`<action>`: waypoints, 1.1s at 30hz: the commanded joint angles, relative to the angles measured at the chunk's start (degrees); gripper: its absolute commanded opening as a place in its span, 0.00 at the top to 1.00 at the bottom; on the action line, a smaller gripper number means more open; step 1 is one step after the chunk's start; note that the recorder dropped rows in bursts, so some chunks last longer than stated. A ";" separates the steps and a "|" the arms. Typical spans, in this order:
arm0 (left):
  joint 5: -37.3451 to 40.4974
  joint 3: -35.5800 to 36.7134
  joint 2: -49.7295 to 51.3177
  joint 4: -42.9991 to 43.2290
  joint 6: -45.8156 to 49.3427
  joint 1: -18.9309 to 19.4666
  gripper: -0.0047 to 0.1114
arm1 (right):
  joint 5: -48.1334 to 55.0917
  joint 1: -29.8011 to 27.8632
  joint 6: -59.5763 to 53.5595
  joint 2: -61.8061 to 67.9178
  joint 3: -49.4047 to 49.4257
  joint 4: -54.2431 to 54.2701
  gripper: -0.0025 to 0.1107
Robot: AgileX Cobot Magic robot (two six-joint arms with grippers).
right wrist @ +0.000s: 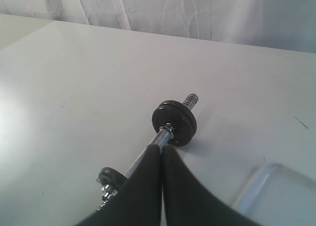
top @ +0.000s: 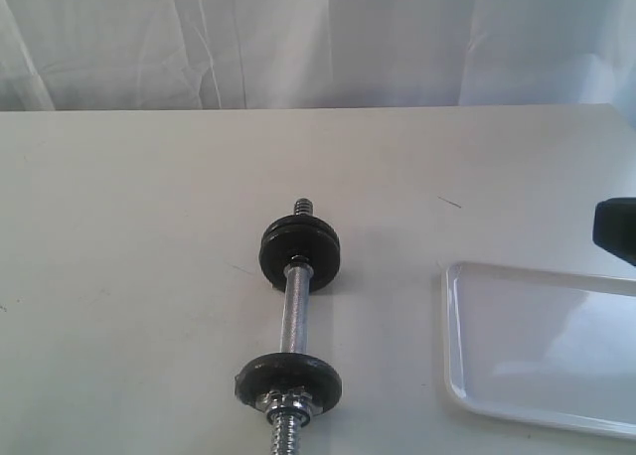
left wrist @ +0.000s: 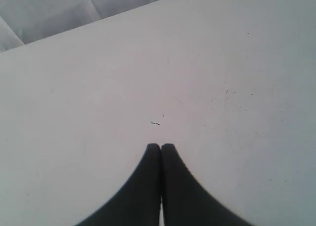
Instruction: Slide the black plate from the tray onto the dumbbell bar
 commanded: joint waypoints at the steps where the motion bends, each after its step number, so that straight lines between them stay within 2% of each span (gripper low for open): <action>1: 2.78 0.37 -0.23 -0.17 -12.81 0.39 0.96 | -0.22 -0.18 -0.30 -0.22 0.26 0.02 0.98; 4: 3.17 0.37 -0.23 0.10 -20.26 0.88 0.96 | -0.22 -0.18 -0.30 -0.22 0.26 0.02 0.98; 28: 2.05 0.37 -0.23 0.51 -20.52 1.38 0.96 | -0.22 -0.18 -0.30 -0.22 0.26 0.02 0.98; 33: 2.05 0.37 -0.23 0.51 -20.52 1.38 0.96 | -2.23 6.93 -0.30 -0.11 0.26 -0.85 0.98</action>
